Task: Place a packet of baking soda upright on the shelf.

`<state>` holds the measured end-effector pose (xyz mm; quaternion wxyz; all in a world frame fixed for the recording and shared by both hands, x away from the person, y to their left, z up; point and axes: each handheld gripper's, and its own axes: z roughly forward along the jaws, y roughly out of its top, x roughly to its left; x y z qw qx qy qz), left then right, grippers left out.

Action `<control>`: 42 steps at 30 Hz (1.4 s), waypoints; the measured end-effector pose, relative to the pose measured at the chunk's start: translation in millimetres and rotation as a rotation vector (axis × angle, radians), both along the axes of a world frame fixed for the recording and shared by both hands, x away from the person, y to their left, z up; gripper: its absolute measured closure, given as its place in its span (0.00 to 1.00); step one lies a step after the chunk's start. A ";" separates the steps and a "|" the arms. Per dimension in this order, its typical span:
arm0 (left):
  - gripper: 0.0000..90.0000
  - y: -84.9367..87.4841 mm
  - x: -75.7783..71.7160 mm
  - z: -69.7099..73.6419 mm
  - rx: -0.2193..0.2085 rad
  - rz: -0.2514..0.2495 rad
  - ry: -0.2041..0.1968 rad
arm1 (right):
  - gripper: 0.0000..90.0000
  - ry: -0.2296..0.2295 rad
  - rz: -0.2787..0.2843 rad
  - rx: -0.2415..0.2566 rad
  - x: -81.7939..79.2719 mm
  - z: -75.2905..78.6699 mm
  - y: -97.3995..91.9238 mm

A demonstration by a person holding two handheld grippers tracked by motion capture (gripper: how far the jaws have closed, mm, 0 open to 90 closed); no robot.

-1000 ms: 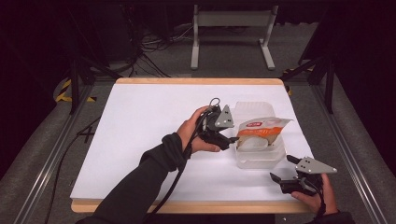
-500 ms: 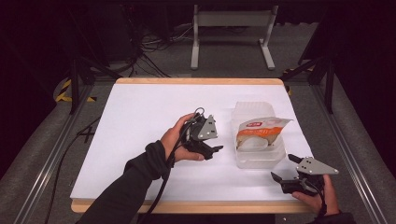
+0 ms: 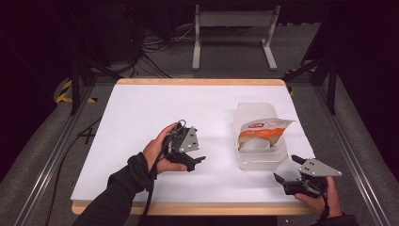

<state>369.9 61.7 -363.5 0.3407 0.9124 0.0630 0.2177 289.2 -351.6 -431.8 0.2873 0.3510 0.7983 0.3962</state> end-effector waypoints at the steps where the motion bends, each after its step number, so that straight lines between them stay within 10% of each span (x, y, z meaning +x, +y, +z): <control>1: 0.14 3.0 -1.2 -2.5 0.007 0.010 0.001 | 0.10 -0.001 0.000 -0.001 0.0 0.1 0.1; 42: 0.12 197.5 -27.7 -57.5 -0.159 0.349 0.051 | 0.10 -0.005 -0.023 -0.036 1.8 -1.6 0.8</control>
